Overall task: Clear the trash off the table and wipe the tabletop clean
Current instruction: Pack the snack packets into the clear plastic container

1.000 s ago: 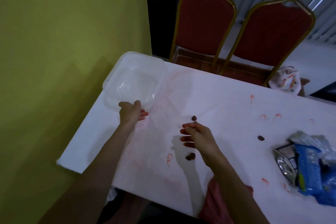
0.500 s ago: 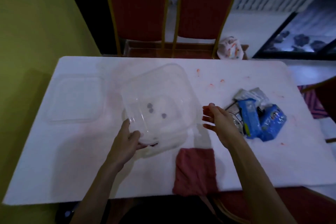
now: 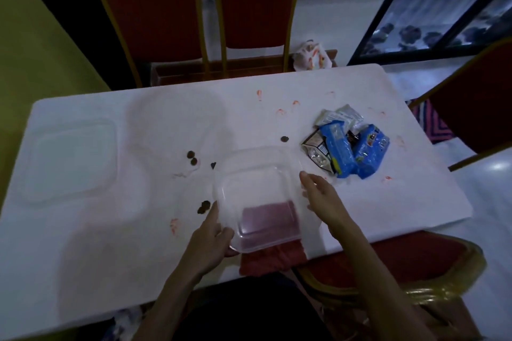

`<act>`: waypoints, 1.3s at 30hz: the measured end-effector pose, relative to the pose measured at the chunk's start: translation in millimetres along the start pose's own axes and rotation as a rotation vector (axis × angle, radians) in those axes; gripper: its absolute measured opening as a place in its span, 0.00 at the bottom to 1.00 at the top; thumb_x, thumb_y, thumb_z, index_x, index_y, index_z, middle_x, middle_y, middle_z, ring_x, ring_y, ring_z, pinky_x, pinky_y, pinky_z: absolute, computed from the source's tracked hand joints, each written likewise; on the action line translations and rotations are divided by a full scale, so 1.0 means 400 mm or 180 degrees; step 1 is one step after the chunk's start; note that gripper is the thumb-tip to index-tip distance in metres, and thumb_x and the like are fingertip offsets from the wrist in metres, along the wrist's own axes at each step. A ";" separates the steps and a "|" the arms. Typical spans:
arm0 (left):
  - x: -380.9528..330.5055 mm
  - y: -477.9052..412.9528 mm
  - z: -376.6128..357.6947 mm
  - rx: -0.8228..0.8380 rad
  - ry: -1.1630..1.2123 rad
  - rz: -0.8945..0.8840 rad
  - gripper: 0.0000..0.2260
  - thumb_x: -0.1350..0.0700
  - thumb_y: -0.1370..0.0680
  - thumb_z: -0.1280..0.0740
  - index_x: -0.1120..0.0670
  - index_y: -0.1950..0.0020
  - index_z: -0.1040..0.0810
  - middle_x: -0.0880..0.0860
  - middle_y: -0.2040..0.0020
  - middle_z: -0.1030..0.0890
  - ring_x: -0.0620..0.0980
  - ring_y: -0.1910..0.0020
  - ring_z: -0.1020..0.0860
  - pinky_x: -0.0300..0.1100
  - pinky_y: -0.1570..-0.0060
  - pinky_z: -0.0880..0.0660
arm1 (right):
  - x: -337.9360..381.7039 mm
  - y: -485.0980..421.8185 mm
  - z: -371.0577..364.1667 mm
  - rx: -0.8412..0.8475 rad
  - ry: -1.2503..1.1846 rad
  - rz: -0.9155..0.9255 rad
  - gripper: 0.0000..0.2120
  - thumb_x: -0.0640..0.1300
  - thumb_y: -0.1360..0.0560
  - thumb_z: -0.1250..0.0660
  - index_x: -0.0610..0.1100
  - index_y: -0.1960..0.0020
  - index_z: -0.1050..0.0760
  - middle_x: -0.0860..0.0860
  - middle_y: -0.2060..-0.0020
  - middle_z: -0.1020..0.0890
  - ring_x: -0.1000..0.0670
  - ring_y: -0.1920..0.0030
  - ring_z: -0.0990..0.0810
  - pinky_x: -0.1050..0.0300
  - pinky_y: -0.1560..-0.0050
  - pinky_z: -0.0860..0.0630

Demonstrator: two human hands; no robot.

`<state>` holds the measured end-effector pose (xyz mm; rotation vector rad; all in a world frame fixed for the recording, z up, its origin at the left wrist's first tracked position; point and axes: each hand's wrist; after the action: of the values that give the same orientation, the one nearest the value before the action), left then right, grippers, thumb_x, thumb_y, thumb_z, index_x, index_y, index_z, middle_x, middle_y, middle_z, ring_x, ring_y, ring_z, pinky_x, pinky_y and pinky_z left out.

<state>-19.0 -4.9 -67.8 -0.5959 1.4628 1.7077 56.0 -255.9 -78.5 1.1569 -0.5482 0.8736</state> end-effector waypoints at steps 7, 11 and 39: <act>-0.033 0.018 -0.021 -0.0084 -0.0741 0.0101 0.29 0.56 0.17 0.44 0.46 0.19 0.53 0.47 0.57 0.25 0.48 0.52 0.26 0.40 0.53 0.33 | -0.040 -0.040 -0.006 0.0052 0.0845 0.0231 0.11 0.49 0.17 0.46 0.45 0.49 0.28 0.48 0.56 0.21 0.48 0.56 0.22 0.53 0.58 0.26; -0.034 0.018 -0.024 -0.0085 -0.0843 0.0202 0.29 0.56 0.16 0.46 0.47 0.19 0.58 0.62 0.31 0.27 0.46 0.48 0.29 0.39 0.48 0.34 | -0.051 -0.049 -0.003 0.0083 0.1184 0.0317 0.10 0.46 0.17 0.45 0.42 0.47 0.29 0.45 0.51 0.20 0.45 0.51 0.22 0.54 0.56 0.30; -0.295 0.003 -0.504 -0.1019 -0.0481 -0.0760 0.22 0.57 0.21 0.35 0.47 0.27 0.32 0.48 0.29 0.29 0.41 0.37 0.30 0.43 0.36 0.29 | -0.050 -0.336 0.404 -0.1359 0.1187 -0.0284 0.38 0.59 0.28 0.29 0.39 0.28 0.40 0.38 0.34 0.31 0.37 0.33 0.32 0.40 0.38 0.29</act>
<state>19.7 -230.6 -20.5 -0.7603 0.9777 1.7645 164.7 -433.4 -114.5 0.6066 -0.3486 0.8207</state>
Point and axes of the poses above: each hand's wrist, its own y-axis away from the middle knuckle, its own z-axis out of the back of the hand, x = y × z
